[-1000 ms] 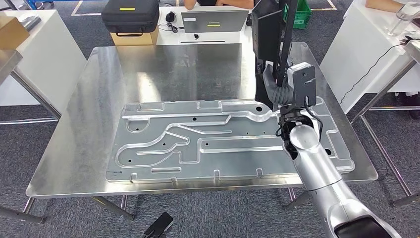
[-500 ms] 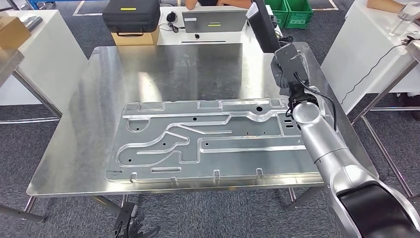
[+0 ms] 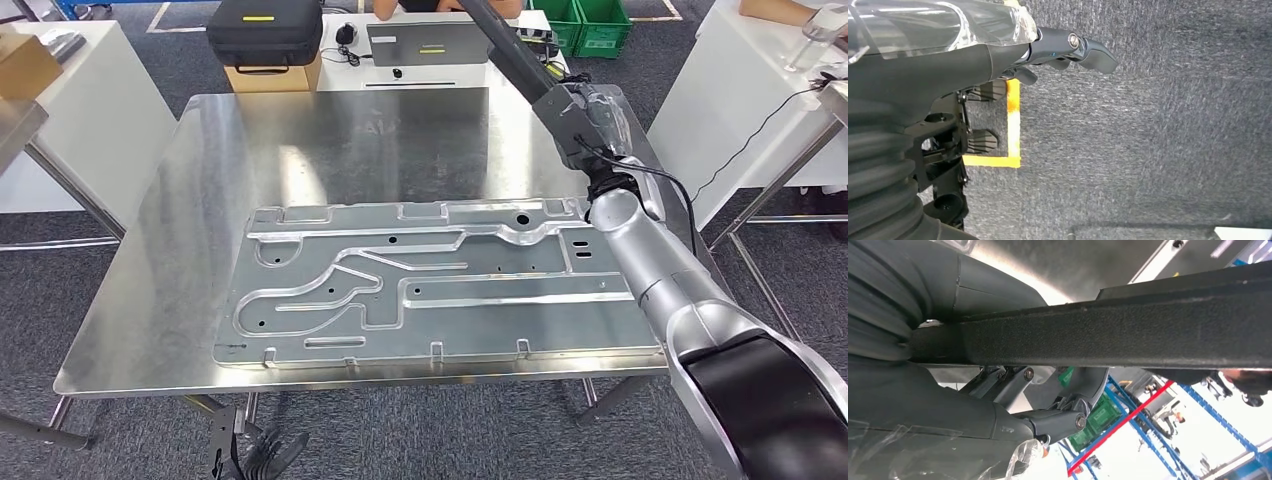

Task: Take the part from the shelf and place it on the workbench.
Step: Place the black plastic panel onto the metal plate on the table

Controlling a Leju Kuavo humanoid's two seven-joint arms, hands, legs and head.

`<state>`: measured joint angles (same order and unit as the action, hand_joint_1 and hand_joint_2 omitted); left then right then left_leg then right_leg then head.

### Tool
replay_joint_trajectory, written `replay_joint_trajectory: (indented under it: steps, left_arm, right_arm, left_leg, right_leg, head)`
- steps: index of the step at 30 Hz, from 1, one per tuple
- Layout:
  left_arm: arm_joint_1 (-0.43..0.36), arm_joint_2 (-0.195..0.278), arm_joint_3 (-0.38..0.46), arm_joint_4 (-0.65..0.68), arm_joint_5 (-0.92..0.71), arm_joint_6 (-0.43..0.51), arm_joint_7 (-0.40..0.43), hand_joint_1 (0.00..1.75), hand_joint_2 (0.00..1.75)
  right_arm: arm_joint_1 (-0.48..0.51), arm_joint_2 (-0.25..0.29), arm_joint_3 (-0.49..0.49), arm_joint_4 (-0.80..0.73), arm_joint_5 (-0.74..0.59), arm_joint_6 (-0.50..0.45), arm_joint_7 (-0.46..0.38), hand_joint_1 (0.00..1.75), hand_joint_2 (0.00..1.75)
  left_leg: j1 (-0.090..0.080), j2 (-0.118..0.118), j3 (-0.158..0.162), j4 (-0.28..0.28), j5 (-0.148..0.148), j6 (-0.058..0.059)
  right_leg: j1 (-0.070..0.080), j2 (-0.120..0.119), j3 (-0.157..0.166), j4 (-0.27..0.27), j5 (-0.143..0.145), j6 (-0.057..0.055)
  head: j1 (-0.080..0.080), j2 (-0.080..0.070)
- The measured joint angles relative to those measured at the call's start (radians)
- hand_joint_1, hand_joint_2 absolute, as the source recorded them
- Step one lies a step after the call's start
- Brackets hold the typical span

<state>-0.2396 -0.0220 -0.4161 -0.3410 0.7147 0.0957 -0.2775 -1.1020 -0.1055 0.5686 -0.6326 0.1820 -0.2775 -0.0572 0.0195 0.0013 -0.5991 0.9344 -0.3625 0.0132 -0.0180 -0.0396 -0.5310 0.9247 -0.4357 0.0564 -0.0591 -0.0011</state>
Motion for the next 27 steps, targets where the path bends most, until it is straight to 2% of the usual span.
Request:
replay_joint_trajectory:
  steps: [11,22,27]
  left_arm:
    - [0.001,-0.022,0.016,0.000,-0.002,-0.016,-0.006,0.00,1.75]
    - [0.001,-0.025,0.014,0.000,-0.013,-0.034,-0.006,0.00,1.75]
    - [0.001,-0.025,0.012,0.000,-0.007,-0.041,-0.007,0.00,1.75]
  right_arm:
    - [0.001,0.043,0.030,0.087,-0.002,0.007,-0.043,1.75,1.75]
    - [0.002,0.062,0.034,0.124,-0.004,0.006,-0.058,1.75,1.75]
    - [0.002,0.069,0.038,0.137,-0.003,0.005,-0.059,1.75,1.75]
  left_leg:
    - [0.000,0.000,0.000,0.000,0.000,0.000]
    - [0.000,0.000,0.001,0.000,0.000,0.000]
    - [-0.004,0.000,-0.003,0.008,-0.005,0.008]
  right_leg:
    - [0.000,0.000,0.000,0.000,0.000,0.000]
    - [0.000,0.000,0.000,0.000,0.000,0.000]
    - [-0.008,-0.002,0.001,-0.002,0.002,0.004]
  head:
    - [0.000,0.000]
    - [0.000,0.000]
    - [0.000,0.000]
